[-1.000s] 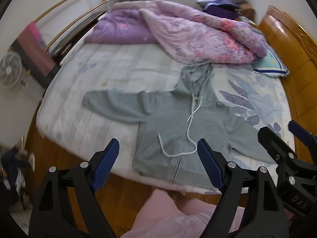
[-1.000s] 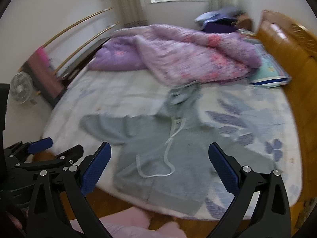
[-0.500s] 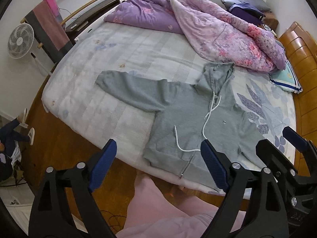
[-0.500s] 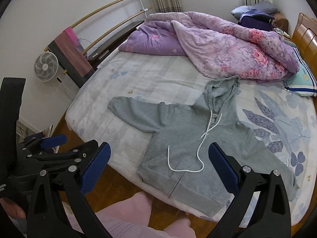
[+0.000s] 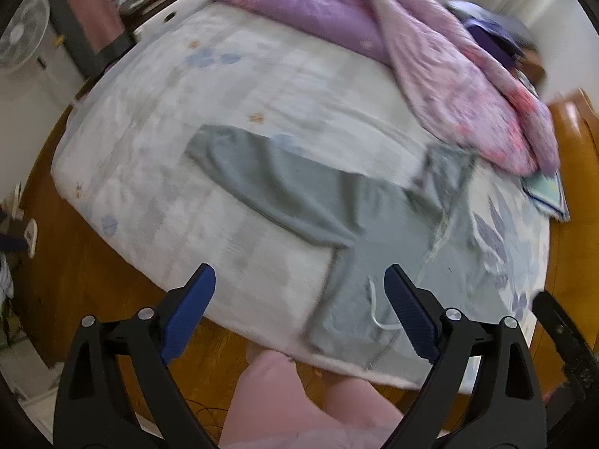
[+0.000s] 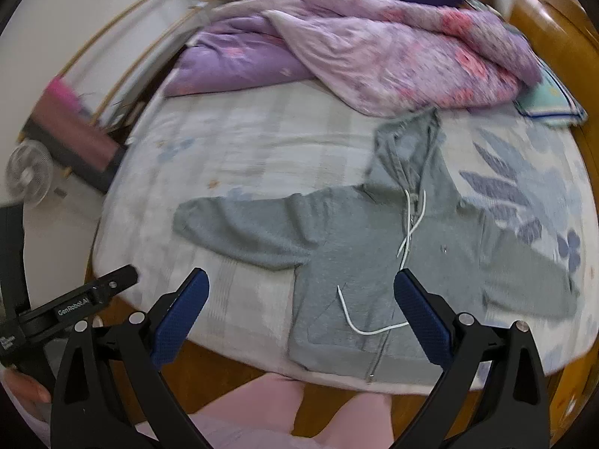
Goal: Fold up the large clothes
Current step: 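Move the left tool to the hoodie sleeve cuff and close on it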
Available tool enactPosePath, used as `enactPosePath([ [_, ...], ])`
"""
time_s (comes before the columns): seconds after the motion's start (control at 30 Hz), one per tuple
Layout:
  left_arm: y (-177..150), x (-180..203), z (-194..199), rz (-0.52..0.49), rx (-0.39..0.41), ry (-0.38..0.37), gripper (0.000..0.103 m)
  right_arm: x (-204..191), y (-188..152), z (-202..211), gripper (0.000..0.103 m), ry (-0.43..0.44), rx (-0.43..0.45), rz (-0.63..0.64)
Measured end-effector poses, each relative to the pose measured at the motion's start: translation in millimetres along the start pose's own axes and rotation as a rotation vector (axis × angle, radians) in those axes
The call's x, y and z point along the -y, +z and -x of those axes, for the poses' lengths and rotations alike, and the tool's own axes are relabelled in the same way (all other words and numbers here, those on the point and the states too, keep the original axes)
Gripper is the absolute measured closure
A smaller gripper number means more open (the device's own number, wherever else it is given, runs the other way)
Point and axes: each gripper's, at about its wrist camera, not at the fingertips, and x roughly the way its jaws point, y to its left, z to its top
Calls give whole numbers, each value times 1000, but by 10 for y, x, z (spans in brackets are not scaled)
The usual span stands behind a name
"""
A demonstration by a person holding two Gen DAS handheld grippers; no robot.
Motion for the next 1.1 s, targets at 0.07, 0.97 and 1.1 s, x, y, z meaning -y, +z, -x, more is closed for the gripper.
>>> enactPosePath([
  [0.07, 187, -219, -183, 28, -29, -28, 11, -77, 109, -146, 7, -39, -14, -37],
  [0.97, 1460, -2002, -3558, 297, -45, 174, 11, -84, 151, -2720, 8, -213, -391, -90],
  [1.1, 1632, -1991, -3769, 215, -77, 206, 12, -99, 132, -2816, 8, -217, -389, -91],
])
